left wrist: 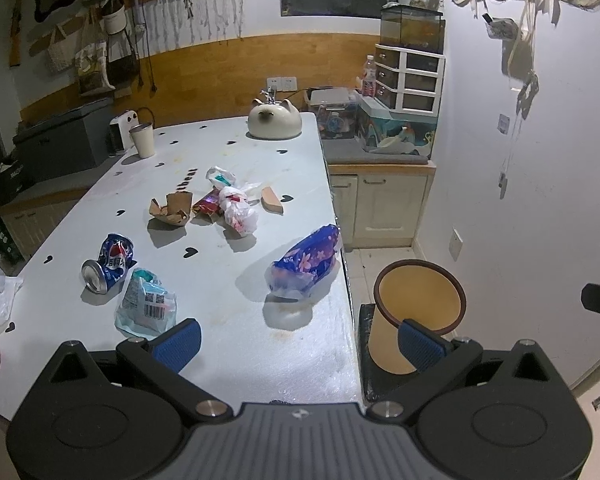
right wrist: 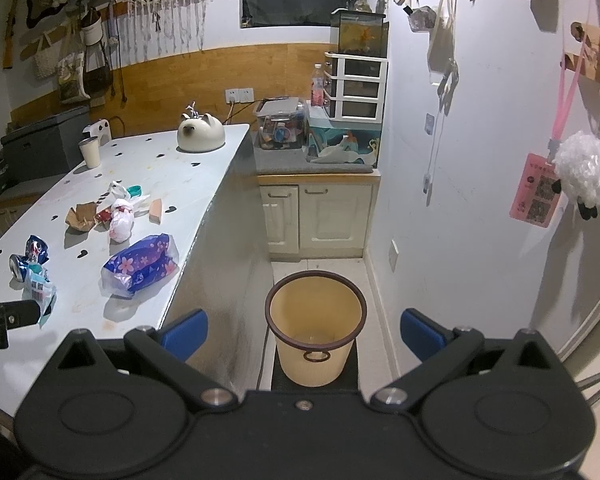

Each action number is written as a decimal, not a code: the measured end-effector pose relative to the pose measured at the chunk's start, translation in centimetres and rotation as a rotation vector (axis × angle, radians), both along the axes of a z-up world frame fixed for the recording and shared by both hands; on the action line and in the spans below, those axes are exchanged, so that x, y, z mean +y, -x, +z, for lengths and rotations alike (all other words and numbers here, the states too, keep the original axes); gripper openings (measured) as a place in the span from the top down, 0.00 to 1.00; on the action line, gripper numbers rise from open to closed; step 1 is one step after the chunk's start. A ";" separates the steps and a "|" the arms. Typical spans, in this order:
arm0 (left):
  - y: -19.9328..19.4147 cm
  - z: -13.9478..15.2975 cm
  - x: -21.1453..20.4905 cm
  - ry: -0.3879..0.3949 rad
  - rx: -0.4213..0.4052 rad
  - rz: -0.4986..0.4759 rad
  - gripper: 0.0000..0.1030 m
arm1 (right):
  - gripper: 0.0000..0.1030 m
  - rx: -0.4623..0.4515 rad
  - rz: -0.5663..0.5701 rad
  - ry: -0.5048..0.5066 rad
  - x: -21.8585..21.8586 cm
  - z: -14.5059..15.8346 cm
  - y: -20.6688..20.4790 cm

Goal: Collect trash
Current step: 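Lower the left tool to the teal wrapper while the right tool approaches the blue floral bag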

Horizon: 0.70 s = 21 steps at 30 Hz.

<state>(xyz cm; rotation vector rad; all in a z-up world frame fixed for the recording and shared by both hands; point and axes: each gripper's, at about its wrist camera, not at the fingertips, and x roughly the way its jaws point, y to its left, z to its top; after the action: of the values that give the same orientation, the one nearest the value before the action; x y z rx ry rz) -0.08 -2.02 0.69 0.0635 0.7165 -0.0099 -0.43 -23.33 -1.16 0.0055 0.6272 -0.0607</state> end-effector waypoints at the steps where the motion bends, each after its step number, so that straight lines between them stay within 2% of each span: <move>1: 0.0 0.1 0.0 0.000 -0.004 0.008 0.00 | 0.00 -0.003 0.004 0.002 -0.1 -0.1 0.0; 11: -1.0 1.4 -1.5 -0.014 -0.058 0.094 0.00 | 0.00 -0.037 0.079 0.003 -2.5 0.5 -1.7; 21: -1.9 2.4 -0.9 -0.008 -0.091 0.155 0.00 | 0.00 -0.074 0.201 -0.001 -1.9 1.1 -4.8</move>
<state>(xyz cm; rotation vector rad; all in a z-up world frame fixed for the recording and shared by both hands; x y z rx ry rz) 1.86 -2.92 3.07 0.0155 0.6291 0.1433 4.36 -25.20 -0.09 -0.0543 0.5514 0.1341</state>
